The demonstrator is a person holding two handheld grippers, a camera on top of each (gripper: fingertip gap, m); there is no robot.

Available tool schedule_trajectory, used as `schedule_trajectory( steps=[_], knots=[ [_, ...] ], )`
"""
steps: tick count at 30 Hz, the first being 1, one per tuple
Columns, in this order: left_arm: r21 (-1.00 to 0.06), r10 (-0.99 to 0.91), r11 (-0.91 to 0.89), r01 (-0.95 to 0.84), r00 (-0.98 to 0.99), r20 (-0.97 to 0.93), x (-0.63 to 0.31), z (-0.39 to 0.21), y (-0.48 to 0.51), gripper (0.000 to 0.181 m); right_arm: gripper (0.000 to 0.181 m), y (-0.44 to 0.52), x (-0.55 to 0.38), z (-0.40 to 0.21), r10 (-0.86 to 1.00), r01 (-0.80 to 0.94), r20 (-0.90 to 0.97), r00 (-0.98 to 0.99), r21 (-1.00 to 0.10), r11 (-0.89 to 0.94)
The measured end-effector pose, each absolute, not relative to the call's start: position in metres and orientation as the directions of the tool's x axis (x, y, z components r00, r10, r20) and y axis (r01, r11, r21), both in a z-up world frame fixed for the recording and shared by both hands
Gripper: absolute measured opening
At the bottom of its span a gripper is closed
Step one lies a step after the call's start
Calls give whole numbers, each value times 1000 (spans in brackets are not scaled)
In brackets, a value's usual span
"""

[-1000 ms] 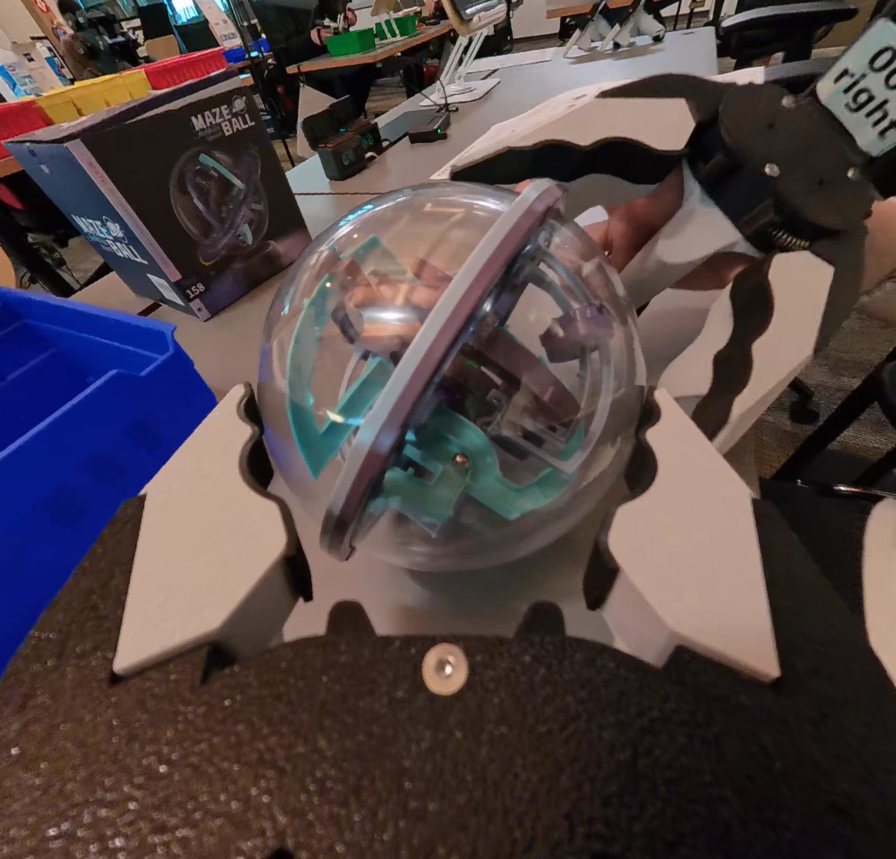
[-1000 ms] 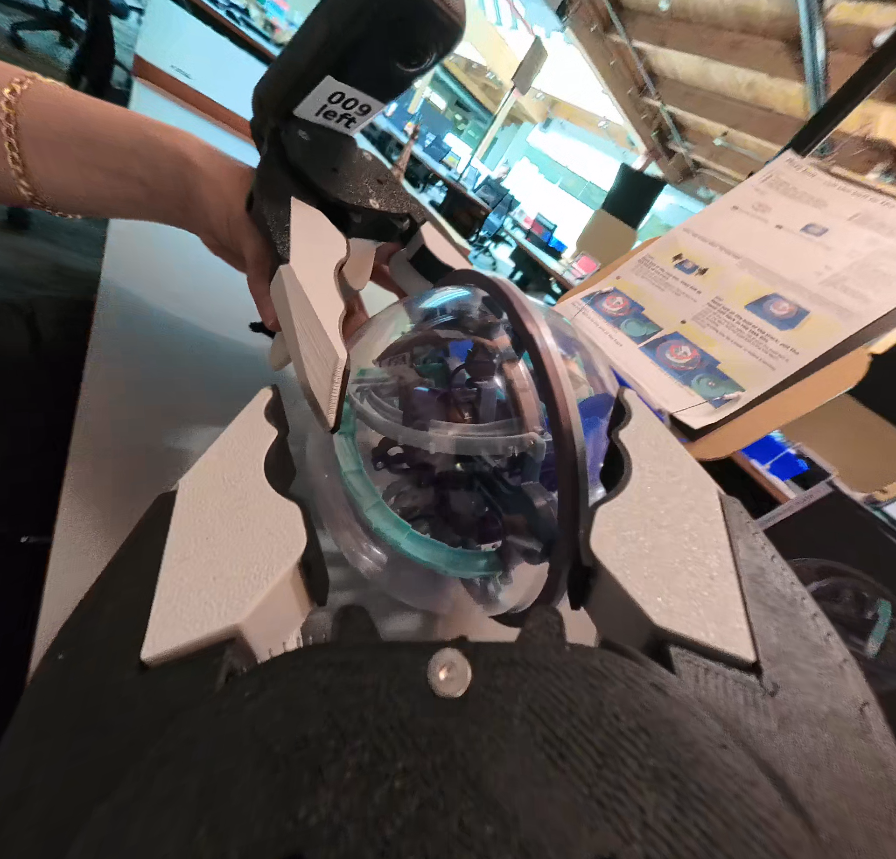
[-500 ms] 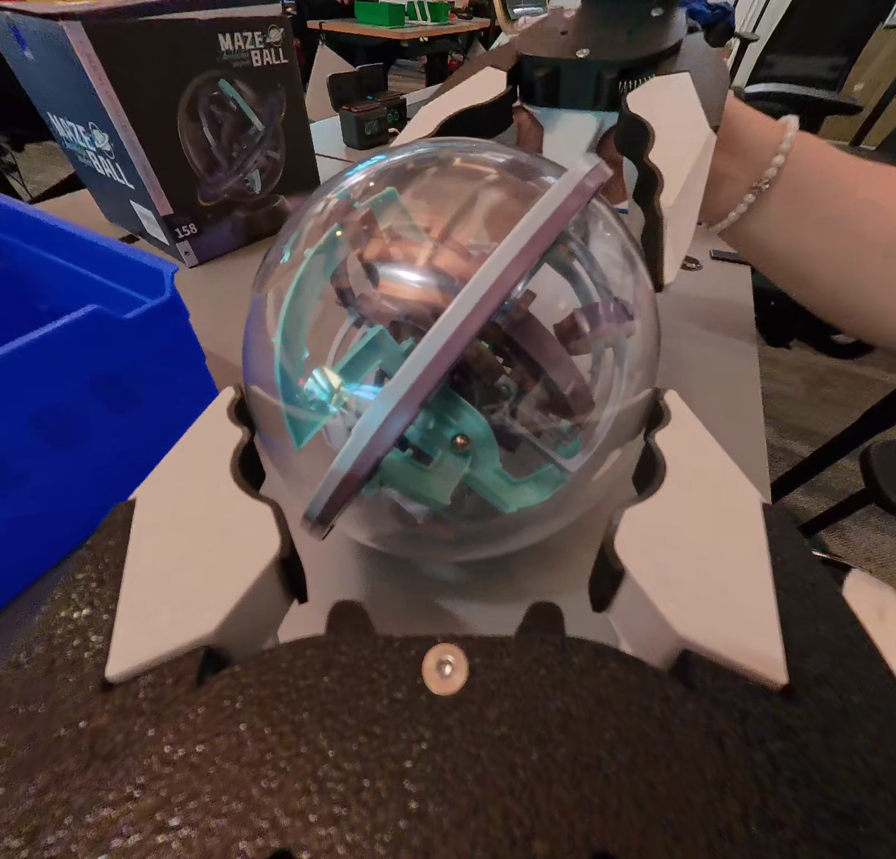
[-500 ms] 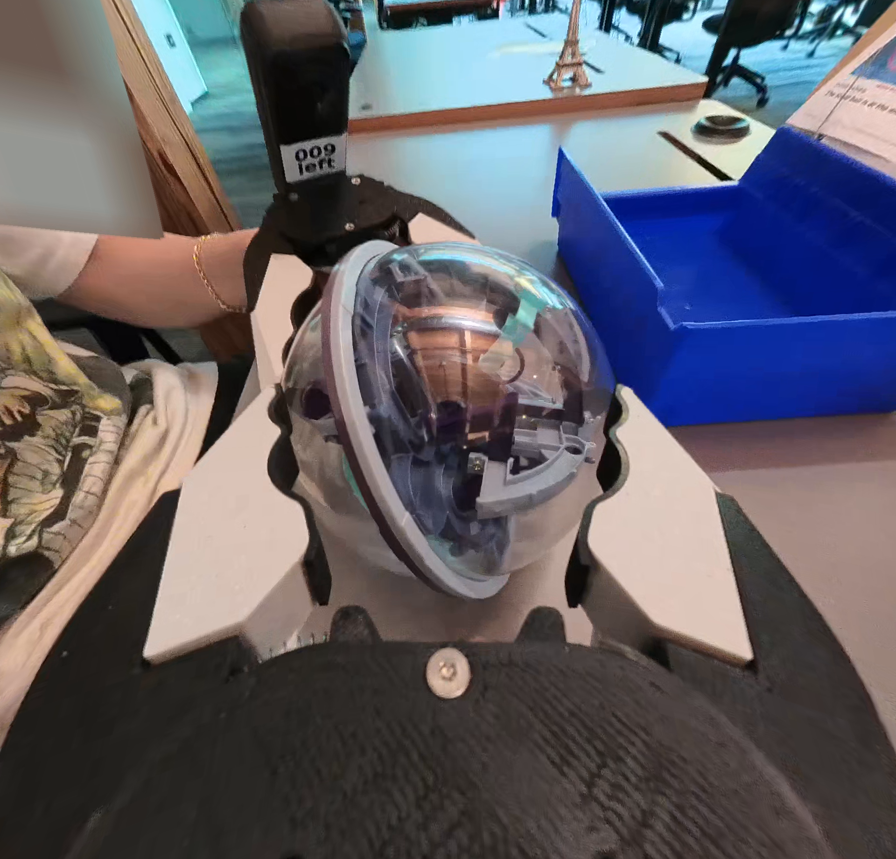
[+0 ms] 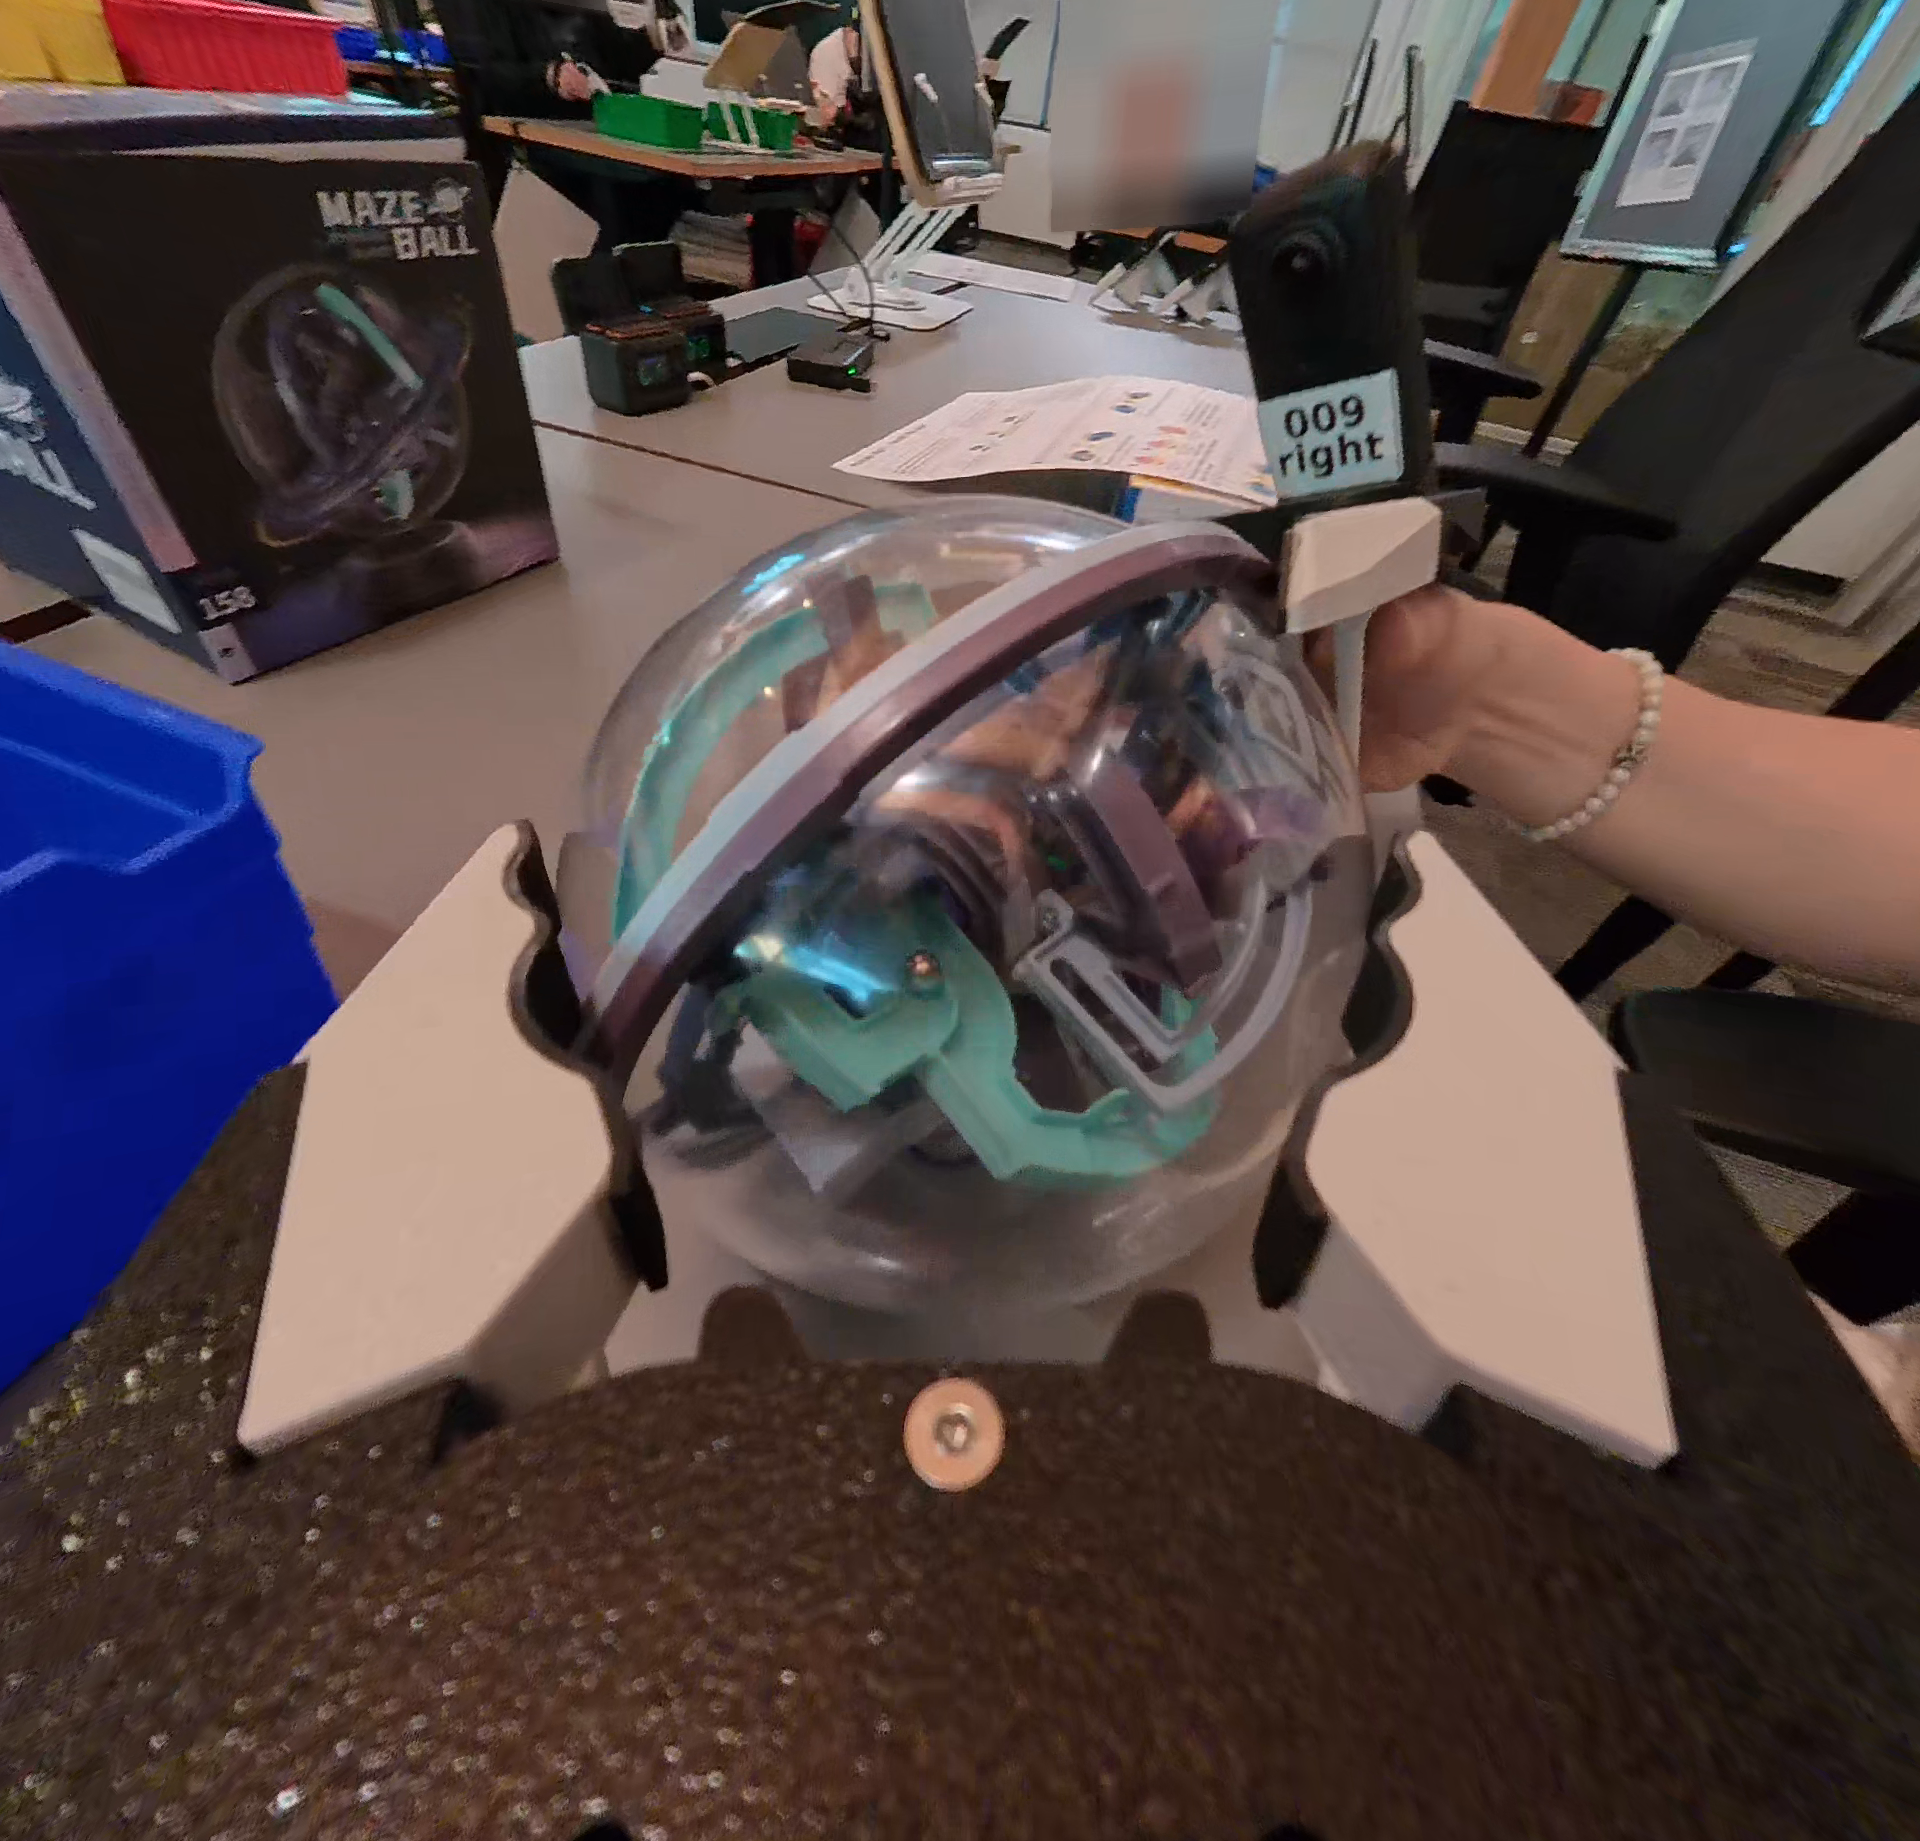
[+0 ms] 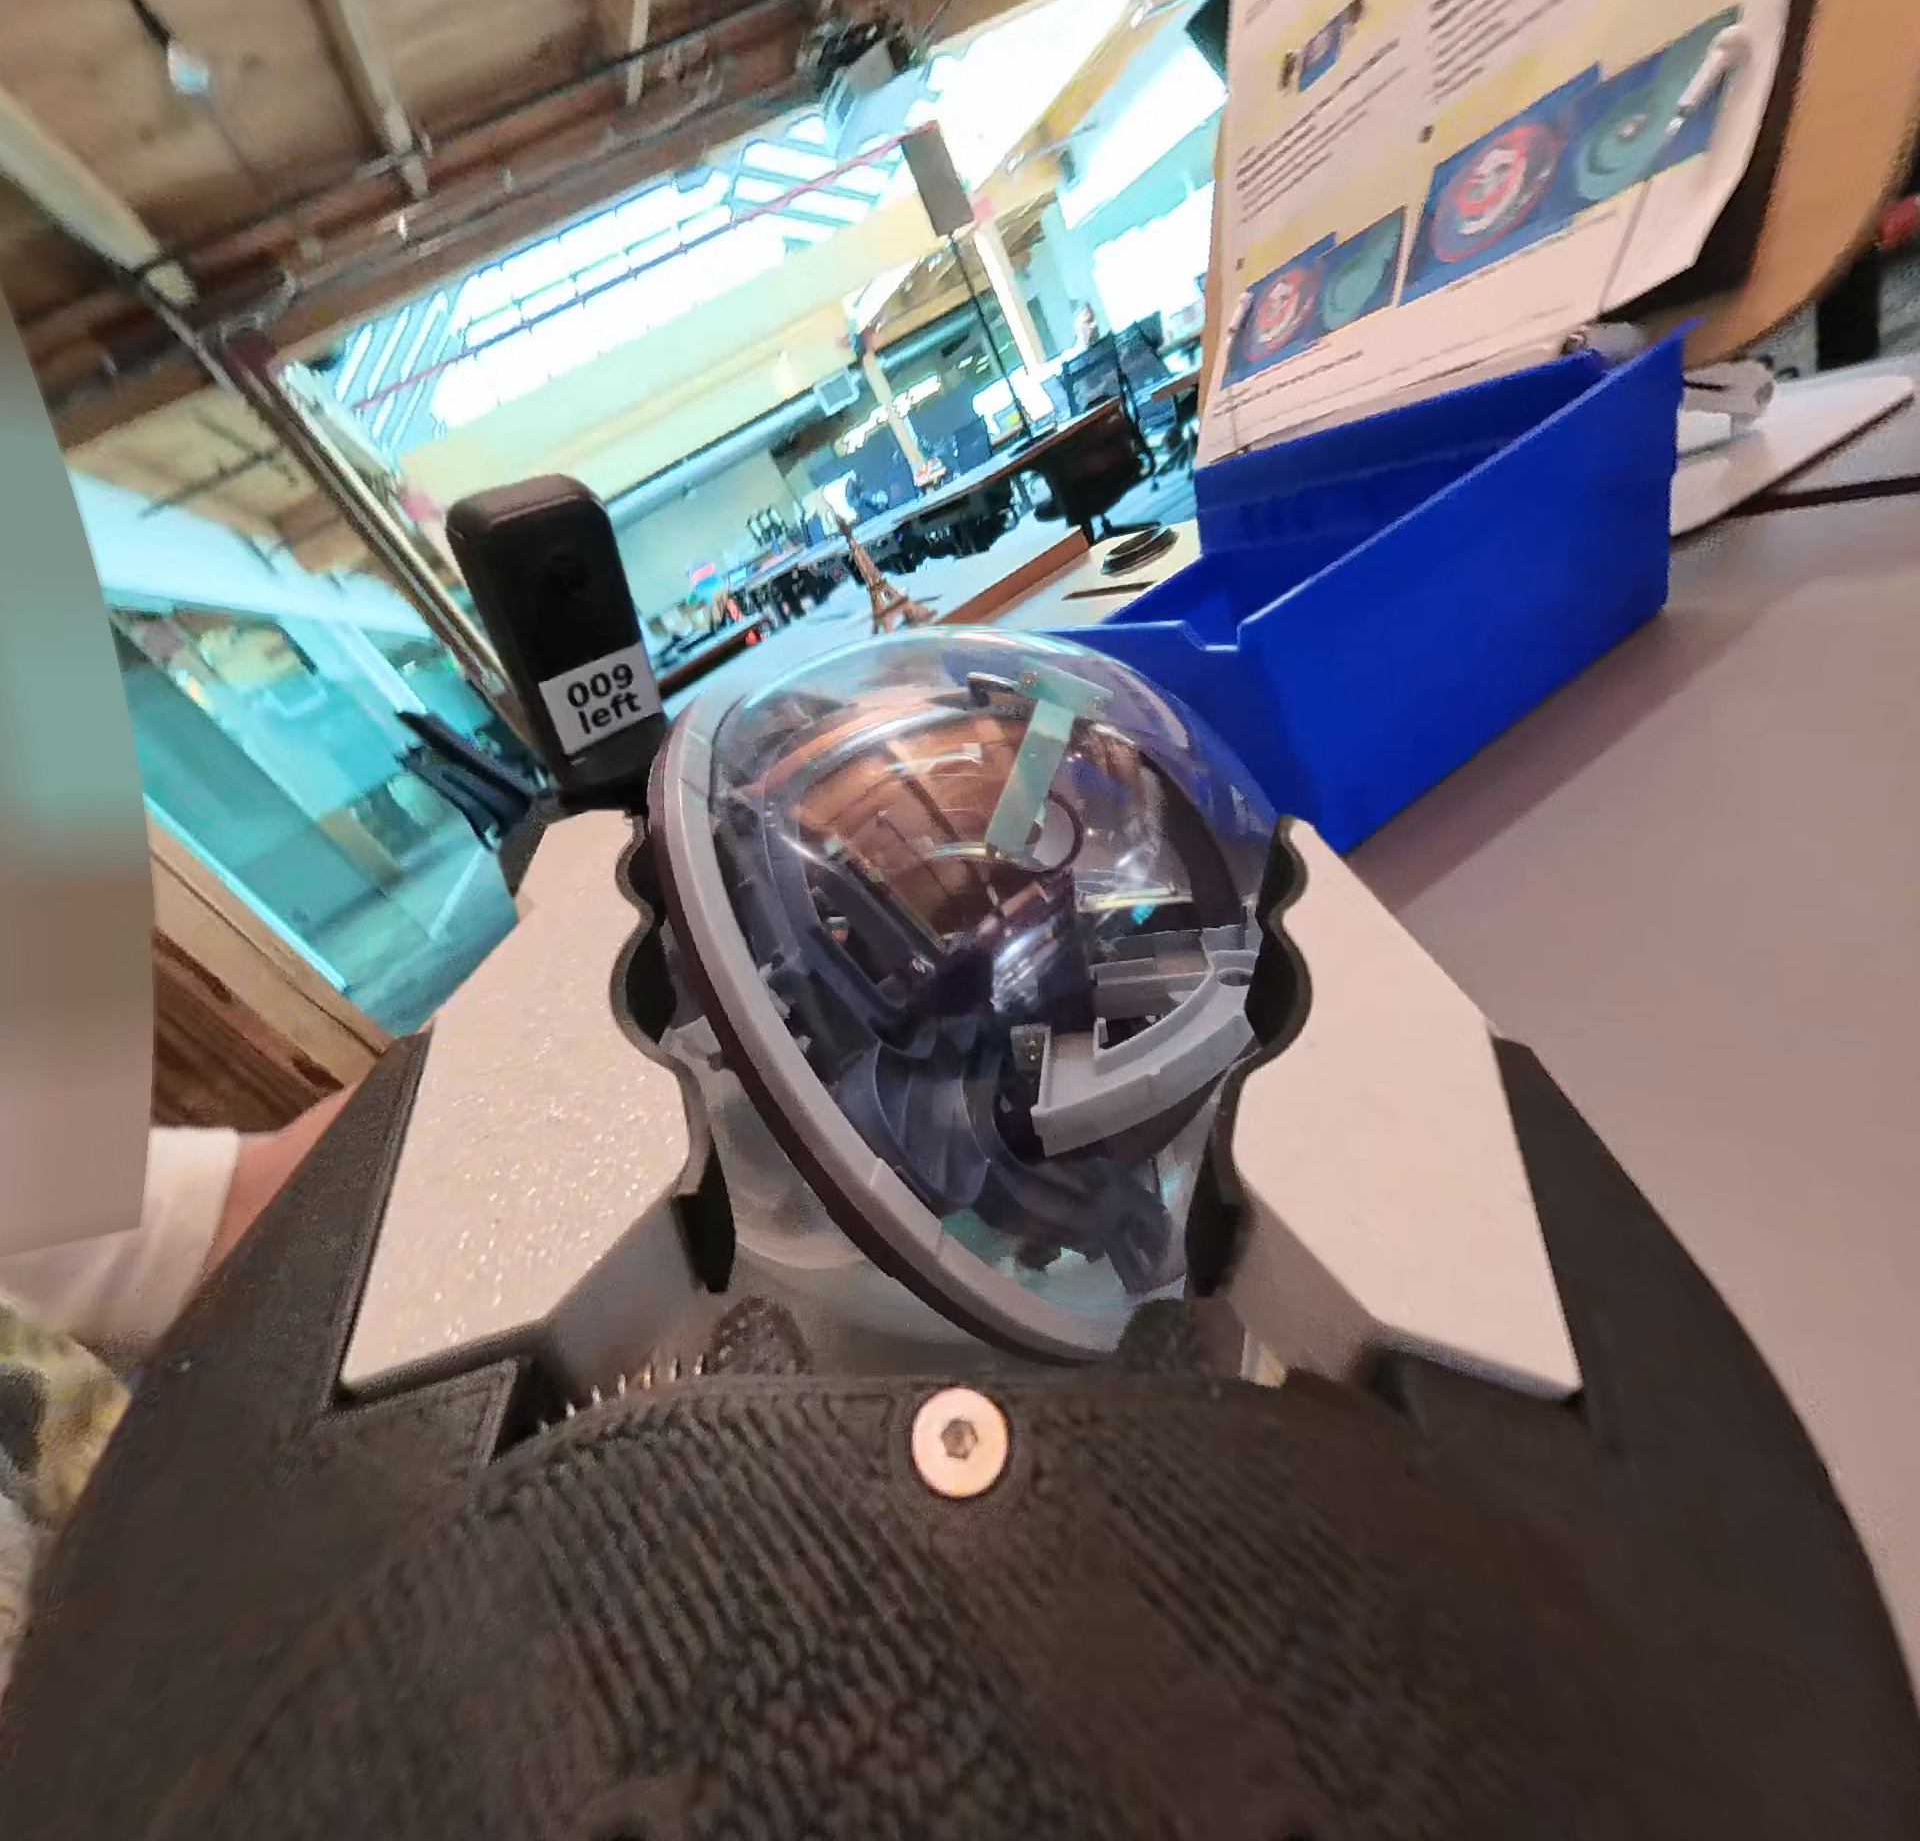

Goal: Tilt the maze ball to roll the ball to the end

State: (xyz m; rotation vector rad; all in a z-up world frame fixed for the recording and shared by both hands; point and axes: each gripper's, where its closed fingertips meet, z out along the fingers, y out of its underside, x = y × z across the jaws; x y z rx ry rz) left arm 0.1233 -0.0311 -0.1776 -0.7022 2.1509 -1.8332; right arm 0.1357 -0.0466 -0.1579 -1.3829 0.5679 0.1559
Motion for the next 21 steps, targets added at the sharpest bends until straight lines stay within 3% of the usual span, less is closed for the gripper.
schedule_trajectory(
  steps=[5, 8, 12, 16, 21],
  knots=[
    [-968, -443, 92, -235, -880, 172, 118, -169, -40, 146, 112, -59, 130, -161, -235, -529, -608, 758, -784, 324],
    [-966, -434, 120, -228, -887, 155, 114, -165, -42, 135, 111, -67, 130, -164, -274, -555, -661, 698, -742, 376],
    [-961, -436, 192, -200, -895, 99, 112, -168, -49, 139, 108, -78, 132, -169, -257, -610, -742, 619, -660, 439],
    [-968, -438, 216, -126, -899, 19, 114, -169, -58, 137, 90, -99, 139, -169, -245, -612, -791, 561, -595, 521],
    [-973, -428, 187, -138, -903, 46, 122, -167, -69, 139, 87, -112, 144, -175, -194, -636, -828, 525, -534, 557]
  ],
)
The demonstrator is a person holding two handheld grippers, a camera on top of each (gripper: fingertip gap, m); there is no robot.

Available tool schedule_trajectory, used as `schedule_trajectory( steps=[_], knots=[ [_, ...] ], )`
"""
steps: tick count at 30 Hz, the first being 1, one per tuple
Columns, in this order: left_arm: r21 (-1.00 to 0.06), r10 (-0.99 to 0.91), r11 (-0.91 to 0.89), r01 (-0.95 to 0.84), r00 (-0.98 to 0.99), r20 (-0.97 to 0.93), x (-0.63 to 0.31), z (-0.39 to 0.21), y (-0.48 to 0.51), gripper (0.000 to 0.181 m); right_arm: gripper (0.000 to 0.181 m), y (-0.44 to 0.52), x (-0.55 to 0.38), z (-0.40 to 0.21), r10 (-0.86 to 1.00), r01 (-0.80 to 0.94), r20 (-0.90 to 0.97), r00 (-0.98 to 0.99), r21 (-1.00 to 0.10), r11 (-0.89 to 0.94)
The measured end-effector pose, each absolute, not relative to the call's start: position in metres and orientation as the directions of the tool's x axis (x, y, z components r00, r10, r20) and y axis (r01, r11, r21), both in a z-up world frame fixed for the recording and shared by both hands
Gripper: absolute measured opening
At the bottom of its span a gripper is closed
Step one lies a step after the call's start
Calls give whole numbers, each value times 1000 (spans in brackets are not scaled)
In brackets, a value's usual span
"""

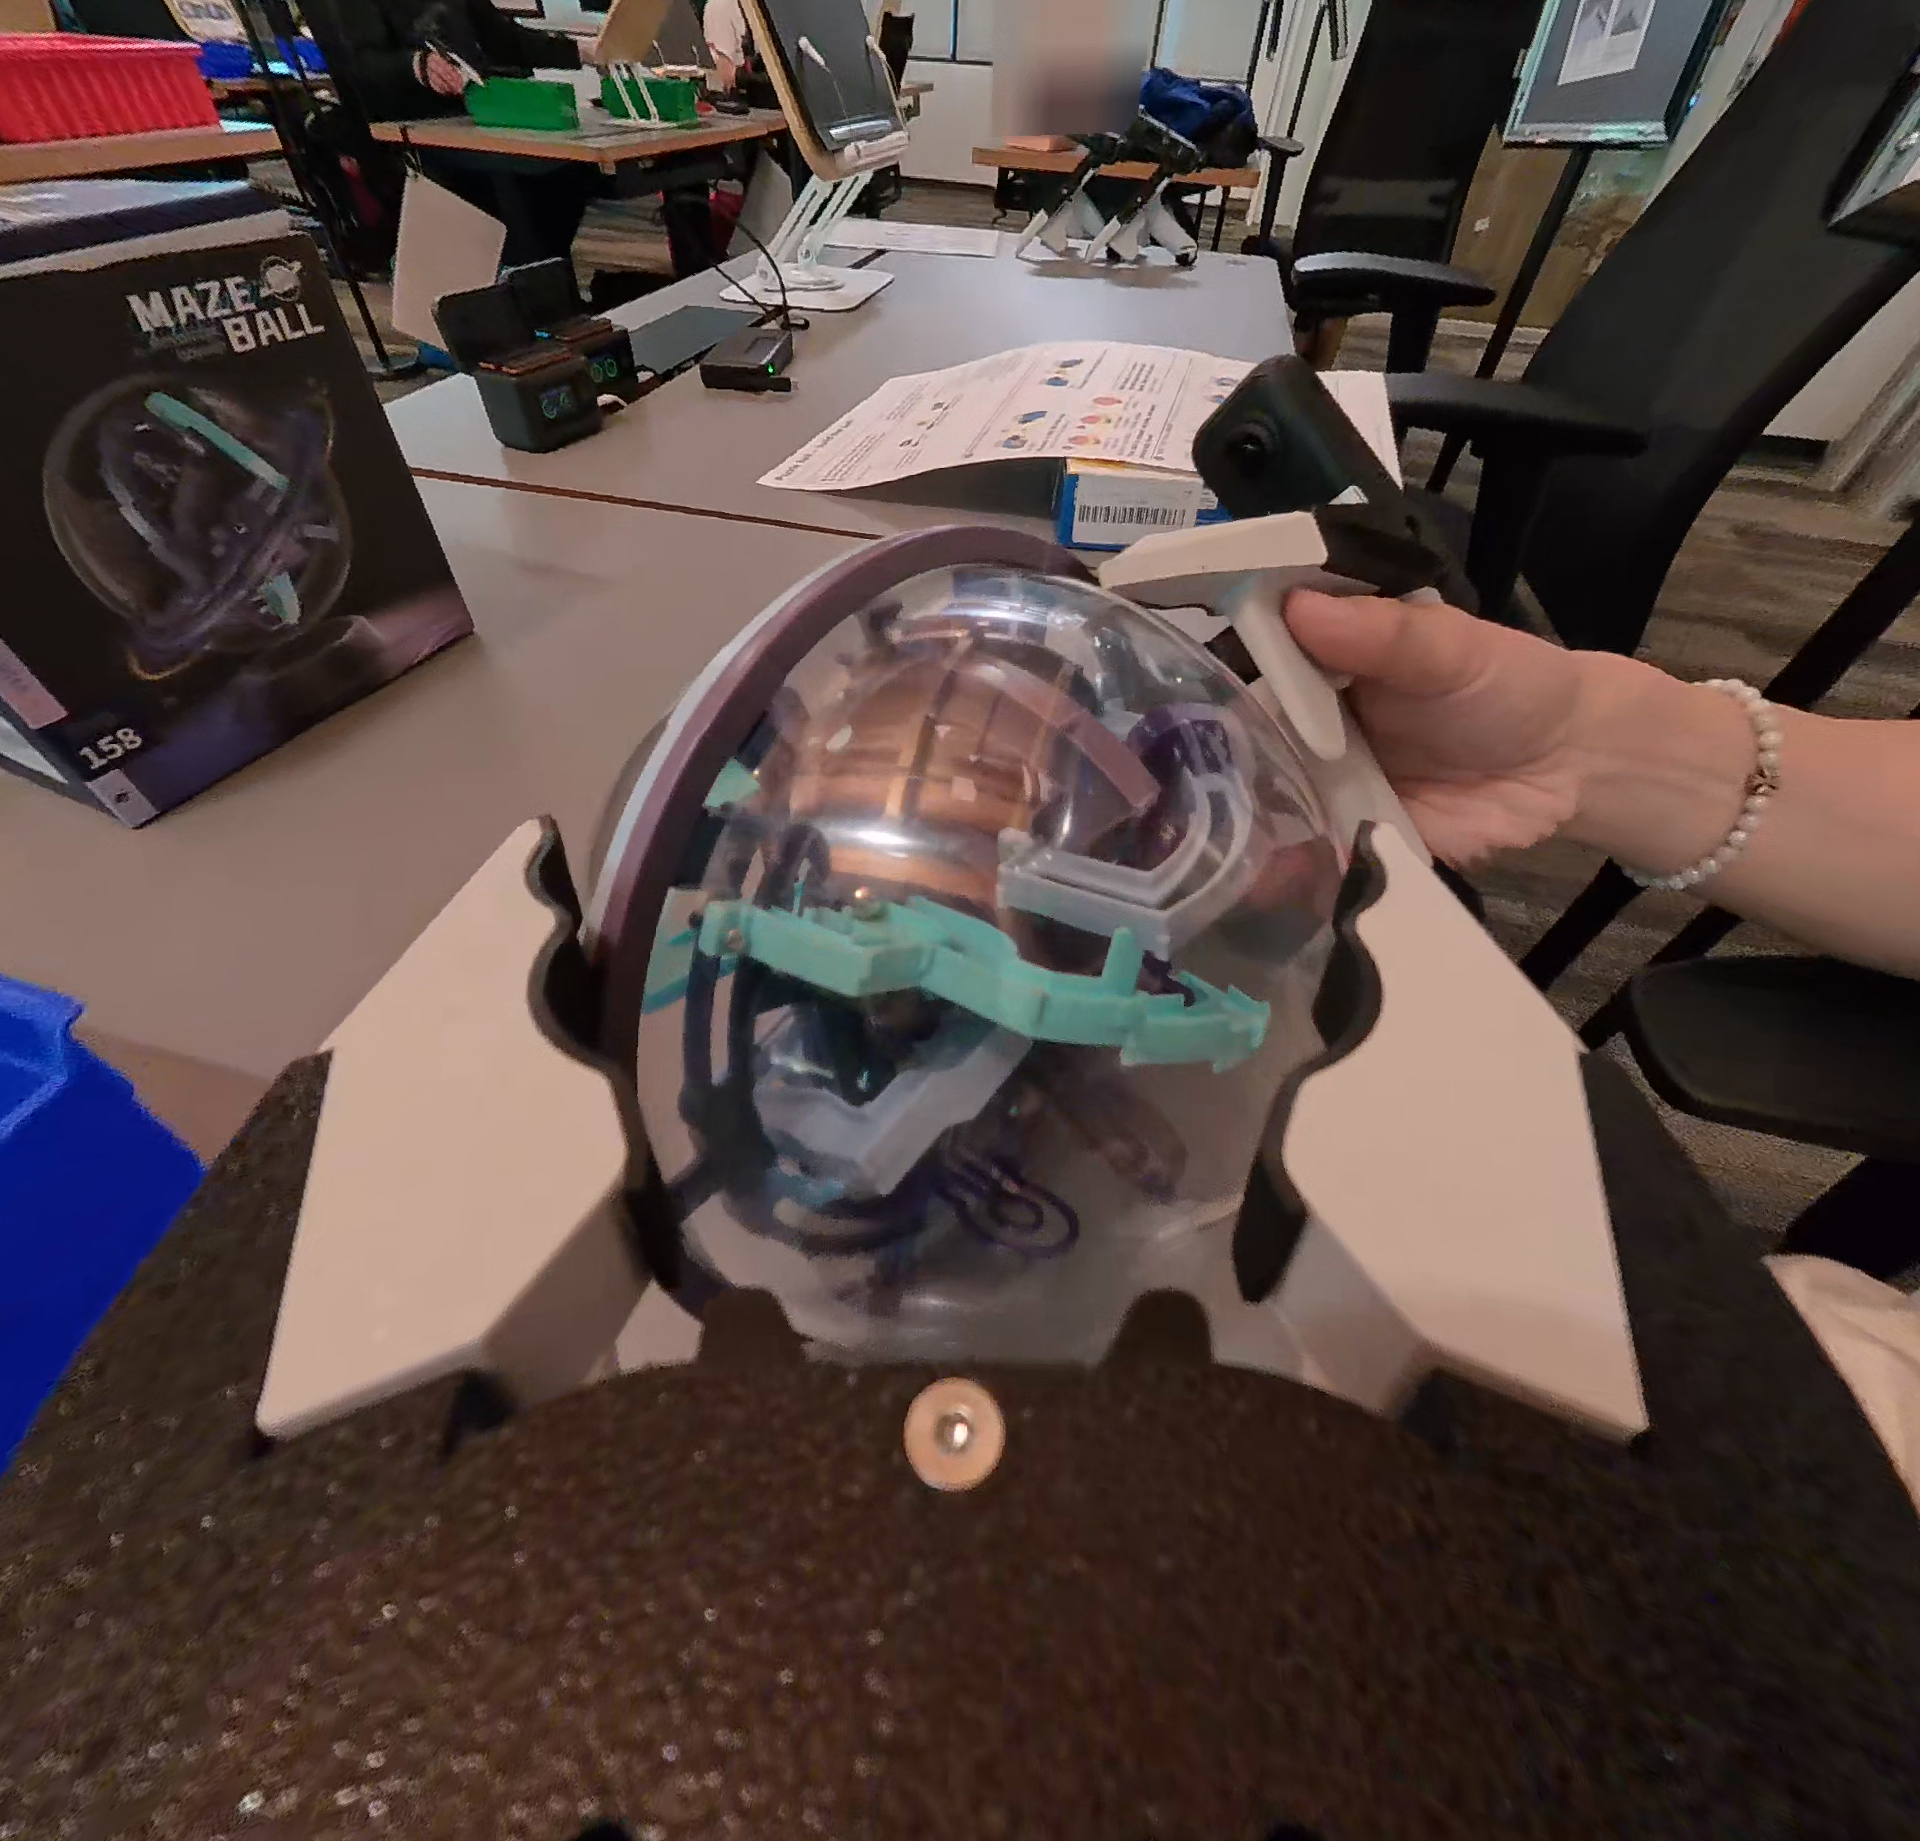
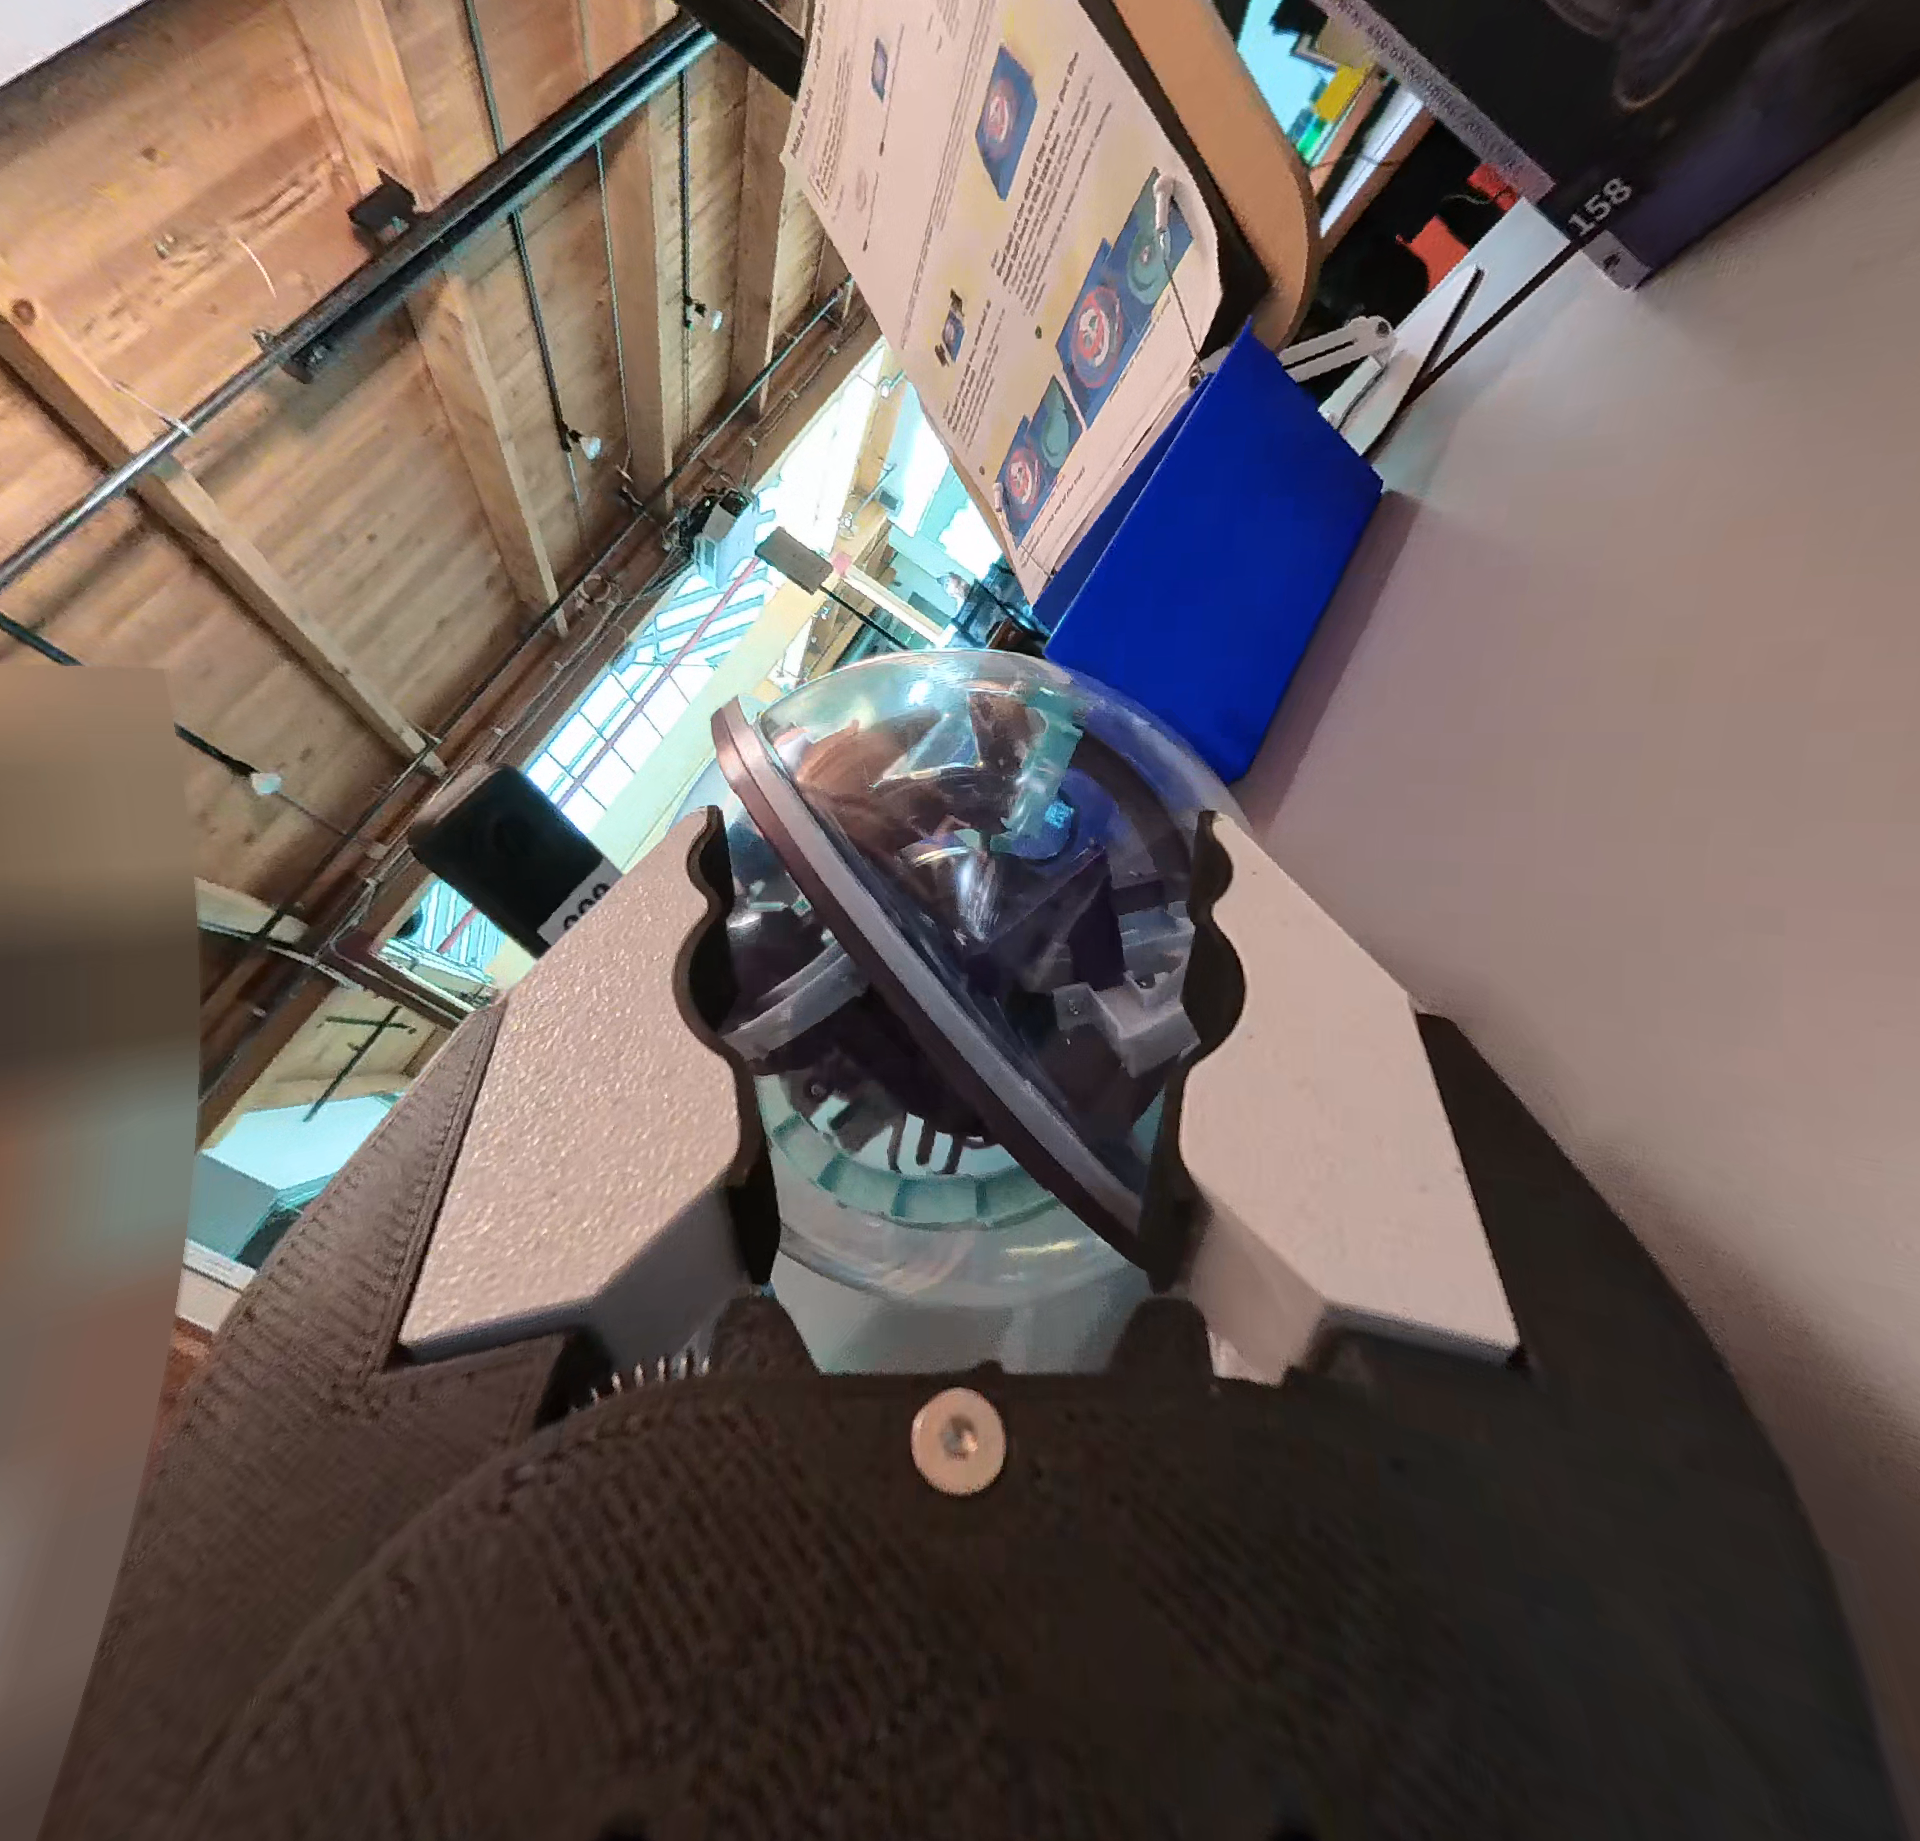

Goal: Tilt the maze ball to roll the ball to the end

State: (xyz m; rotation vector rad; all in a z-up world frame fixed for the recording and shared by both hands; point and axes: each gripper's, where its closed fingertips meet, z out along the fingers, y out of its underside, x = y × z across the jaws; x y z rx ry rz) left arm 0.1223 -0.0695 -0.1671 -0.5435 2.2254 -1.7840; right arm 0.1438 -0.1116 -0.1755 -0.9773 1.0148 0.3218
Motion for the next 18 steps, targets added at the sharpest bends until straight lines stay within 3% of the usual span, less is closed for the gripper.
schedule_trajectory(
  steps=[4, 7, 9, 11, 14, 18],
  knots=[
    [-962, -387, 228, -148, -921, 50, 125, -168, -74, 139, 82, -117, 143, -174, -206, -634, -799, 565, -580, 511],
    [-951, -323, 278, -138, -946, 42, 123, -169, -79, 139, 83, -119, 134, -170, -243, -563, -656, 715, -746, 355],
    [-941, -271, 312, -129, -962, 42, 122, -170, -84, 138, 98, -119, 132, -168, -300, -437, -490, 819, -870, 228],
    [-931, -215, 345, -118, -976, 44, 121, -171, -91, 138, 100, -120, 129, -160, -326, -271, -301, 896, -953, 136],
    [-920, -115, 379, -102, -991, 63, 114, -172, -103, 139, 103, -116, 116, -155, -276, -84, -87, 957, -996, 24],
    [-921, -65, 383, -68, -997, 46, 110, -172, -117, 143, 115, -113, 101, -165, -221, 9, 10, 975, -1000, -7]
  ],
)
